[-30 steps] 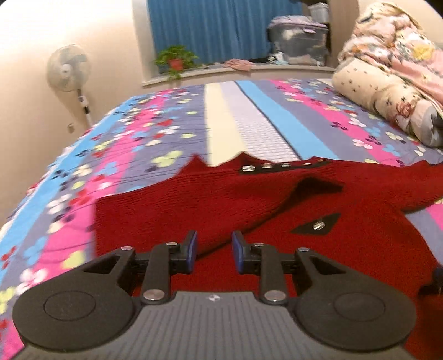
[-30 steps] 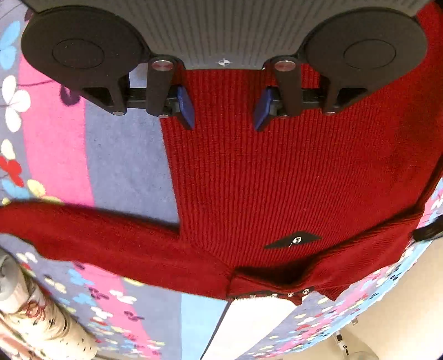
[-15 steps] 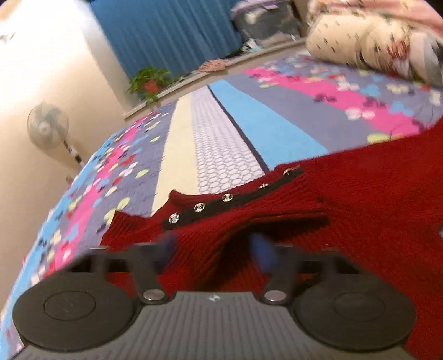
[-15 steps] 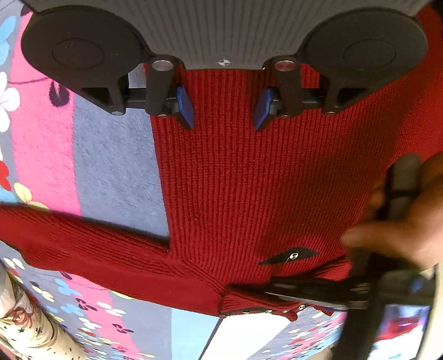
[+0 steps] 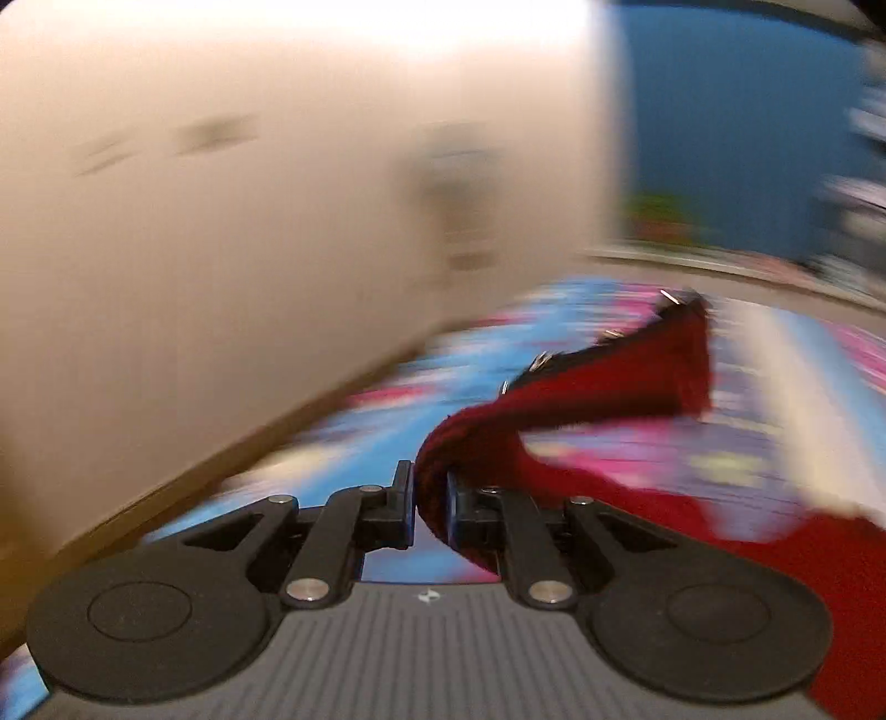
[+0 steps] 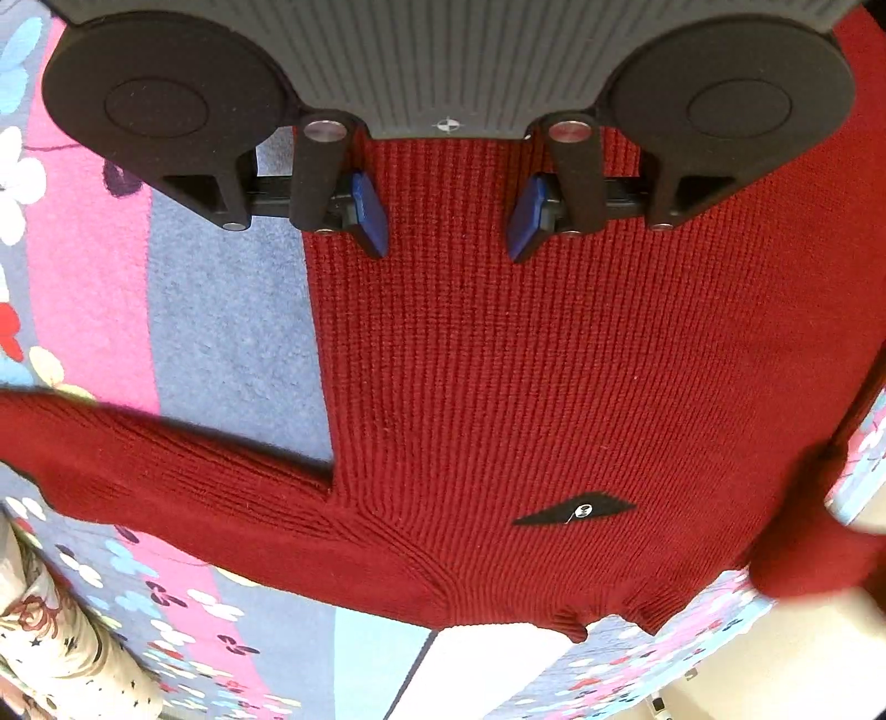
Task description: Fold small clothes
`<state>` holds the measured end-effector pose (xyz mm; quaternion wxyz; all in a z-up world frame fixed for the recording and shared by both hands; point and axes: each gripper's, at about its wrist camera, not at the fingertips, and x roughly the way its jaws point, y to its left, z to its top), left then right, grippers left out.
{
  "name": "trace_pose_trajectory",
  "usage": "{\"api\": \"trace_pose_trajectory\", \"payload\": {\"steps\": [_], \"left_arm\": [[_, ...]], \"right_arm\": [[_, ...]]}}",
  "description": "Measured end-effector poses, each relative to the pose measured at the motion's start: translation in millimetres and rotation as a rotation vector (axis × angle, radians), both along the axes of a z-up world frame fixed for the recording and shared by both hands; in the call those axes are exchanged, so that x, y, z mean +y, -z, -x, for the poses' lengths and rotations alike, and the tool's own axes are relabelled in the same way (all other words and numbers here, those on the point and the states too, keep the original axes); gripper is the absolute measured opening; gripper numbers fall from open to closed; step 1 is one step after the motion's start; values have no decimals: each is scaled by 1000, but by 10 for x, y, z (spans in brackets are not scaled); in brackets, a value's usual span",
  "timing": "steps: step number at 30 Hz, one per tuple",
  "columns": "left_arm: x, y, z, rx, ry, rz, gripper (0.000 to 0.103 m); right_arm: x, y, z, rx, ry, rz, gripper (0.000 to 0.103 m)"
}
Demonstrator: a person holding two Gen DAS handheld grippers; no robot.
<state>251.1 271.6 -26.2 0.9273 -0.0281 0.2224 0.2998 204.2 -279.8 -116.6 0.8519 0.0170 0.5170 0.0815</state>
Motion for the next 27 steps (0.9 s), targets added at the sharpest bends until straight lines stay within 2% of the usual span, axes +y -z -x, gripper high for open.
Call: {"api": "trace_pose_trajectory", "payload": {"steps": [2, 3, 4, 5, 7, 10, 13, 17, 20, 21, 23, 25, 27], "left_arm": [[685, 139, 271, 25, -225, 79, 14], [898, 208, 405, 24, -282, 140, 15], [1037, 279, 553, 9, -298, 216, 18], [1063, 329, 645, 0, -275, 269, 19], [951, 350, 642, 26, -170, 323, 28], [562, 311, 611, 58, 55, 372, 36], [-39, 391, 705, 182, 337, 410, 41], [-643, 714, 1078, 373, 595, 414, 46], [-869, 1069, 1339, 569, 623, 375, 47], [-890, 1150, 1422, 593, 617, 374, 49], [-842, 1151, 1600, 564, 614, 408, 50], [-764, 1173, 1758, 559, 605, 480, 50], [-686, 1263, 1793, 599, 602, 531, 49]], "right_arm": [[47, -4, 28, -17, -10, 17, 51], [57, -9, 41, -27, -13, 25, 51], [57, -25, 56, -40, -11, 30, 51], [60, -37, 76, -54, -7, 37, 51], [56, -55, 118, -78, -2, 53, 51], [19, -50, 208, -100, 10, 75, 51], [-66, -61, 340, -108, 28, 76, 51], [-256, -53, 554, -83, 87, 69, 52], [-479, 16, 739, -18, 137, -5, 53], [-542, 35, 811, -2, 147, -28, 54], [-645, 41, 970, 13, 158, -45, 54], [-727, 29, 1133, 21, 160, -50, 55], [-739, 40, 1306, 45, 154, -59, 55]]}}
